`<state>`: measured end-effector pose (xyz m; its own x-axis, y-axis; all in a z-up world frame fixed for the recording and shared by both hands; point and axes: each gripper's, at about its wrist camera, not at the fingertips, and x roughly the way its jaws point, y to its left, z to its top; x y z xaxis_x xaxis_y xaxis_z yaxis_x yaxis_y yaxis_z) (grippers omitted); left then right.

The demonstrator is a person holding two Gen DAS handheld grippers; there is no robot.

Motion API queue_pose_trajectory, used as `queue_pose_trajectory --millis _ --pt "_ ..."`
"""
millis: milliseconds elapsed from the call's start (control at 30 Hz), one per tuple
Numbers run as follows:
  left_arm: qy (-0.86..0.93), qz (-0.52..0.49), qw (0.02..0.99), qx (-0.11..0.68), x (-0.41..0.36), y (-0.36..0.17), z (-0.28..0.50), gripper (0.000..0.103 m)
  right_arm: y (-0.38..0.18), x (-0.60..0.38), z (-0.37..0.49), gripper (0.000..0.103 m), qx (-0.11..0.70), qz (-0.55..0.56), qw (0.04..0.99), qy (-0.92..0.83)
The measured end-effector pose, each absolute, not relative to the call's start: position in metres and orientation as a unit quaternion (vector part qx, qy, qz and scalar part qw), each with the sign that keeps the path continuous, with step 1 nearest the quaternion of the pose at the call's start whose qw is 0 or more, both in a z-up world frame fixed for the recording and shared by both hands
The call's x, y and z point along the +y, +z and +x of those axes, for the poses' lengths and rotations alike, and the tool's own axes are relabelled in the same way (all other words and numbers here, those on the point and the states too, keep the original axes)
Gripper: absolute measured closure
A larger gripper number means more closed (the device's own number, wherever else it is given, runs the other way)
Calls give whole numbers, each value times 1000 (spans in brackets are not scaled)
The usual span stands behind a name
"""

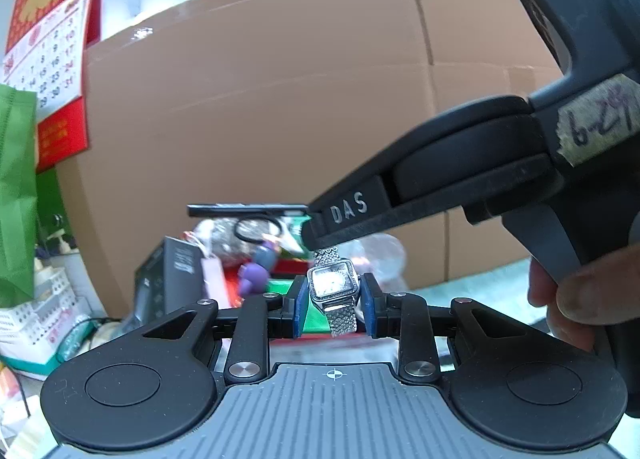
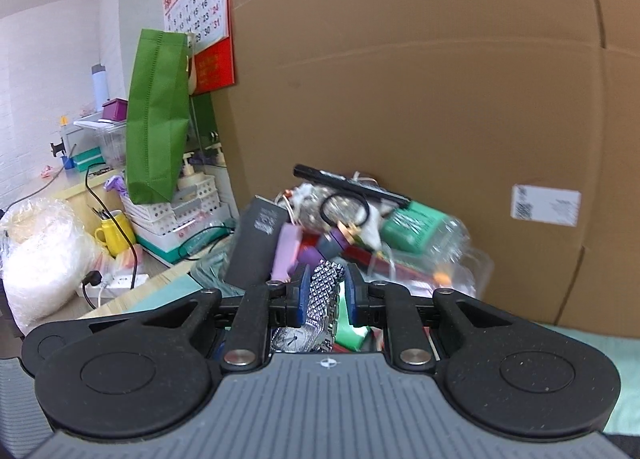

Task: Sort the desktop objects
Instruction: 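Carry the silver watch with both tools over the clear plastic bin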

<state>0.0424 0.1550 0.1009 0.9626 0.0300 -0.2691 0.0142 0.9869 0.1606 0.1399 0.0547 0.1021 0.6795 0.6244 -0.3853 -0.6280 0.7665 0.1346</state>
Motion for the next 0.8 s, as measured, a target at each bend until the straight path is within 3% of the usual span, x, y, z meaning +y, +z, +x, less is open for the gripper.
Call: queue_pose_trajectory --millis 800 --pt "22 96 984 149 177 95 142 78 86 85 226 89 231 -7 916 328"
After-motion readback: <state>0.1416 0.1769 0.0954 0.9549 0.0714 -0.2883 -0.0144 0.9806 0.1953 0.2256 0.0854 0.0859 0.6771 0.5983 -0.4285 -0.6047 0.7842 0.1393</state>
